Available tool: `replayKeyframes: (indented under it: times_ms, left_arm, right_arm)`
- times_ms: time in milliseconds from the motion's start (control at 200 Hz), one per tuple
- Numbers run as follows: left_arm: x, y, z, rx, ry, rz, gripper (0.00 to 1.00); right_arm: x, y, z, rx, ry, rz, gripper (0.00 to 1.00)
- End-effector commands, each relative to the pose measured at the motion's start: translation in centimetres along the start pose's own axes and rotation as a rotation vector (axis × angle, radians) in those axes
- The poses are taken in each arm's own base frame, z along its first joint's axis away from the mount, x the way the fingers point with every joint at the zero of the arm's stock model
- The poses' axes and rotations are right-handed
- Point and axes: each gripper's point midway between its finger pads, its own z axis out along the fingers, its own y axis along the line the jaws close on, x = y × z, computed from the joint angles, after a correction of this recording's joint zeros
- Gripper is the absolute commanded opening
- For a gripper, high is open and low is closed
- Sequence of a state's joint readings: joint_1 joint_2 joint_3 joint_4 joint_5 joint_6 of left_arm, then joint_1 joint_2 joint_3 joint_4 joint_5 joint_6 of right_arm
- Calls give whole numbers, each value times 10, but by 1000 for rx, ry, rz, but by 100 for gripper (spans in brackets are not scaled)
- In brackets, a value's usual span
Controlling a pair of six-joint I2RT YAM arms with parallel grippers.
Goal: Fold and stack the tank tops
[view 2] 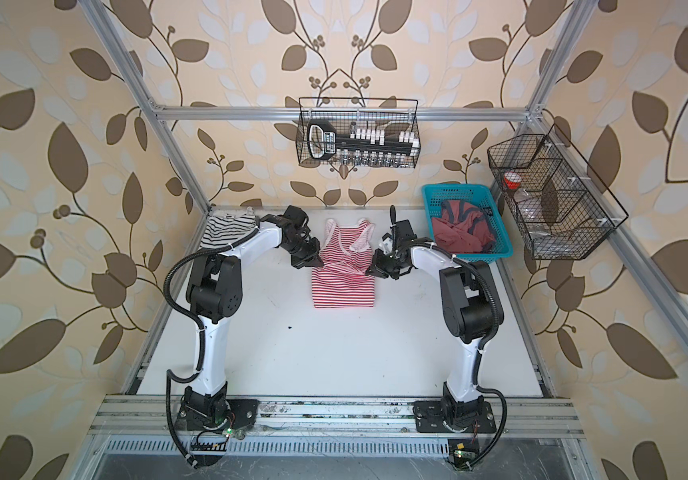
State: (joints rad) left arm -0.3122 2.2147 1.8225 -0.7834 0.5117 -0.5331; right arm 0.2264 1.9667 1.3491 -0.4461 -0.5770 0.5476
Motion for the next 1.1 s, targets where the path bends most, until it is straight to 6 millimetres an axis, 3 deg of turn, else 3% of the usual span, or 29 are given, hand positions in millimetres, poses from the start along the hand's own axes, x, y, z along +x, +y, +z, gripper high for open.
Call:
replayKeyframes:
  times_ms: [0, 250, 405, 795, 920, 945, 1095]
  left_arm:
    - [-7, -9, -4, 39, 5, 22, 10]
    - [-23, -10, -2, 72, -14, -1, 31]
    - [-33, -14, -4, 116, -27, -26, 34]
    - [-70, -11, -7, 178, -92, -97, 40]
    - [-84, -14, -23, 174, -143, -85, 41]
    - [-91, -23, -36, 181, -177, -61, 41]
    - [-84, -19, -72, 73, -257, -18, 43]
  right_arm:
    - [-12, 2, 4, -22, -7, -16, 2]
    - [-26, 0, 7, -53, -29, 7, 21]
    - [-38, 1, 8, -82, -46, 30, 32]
    - [-73, -19, 8, -151, -119, 153, 36]
    - [-87, -17, -7, -187, -173, 173, 36]
    - [-89, -15, -12, -191, -185, 167, 36]
    - [-80, 3, -36, -183, -219, 103, 40]
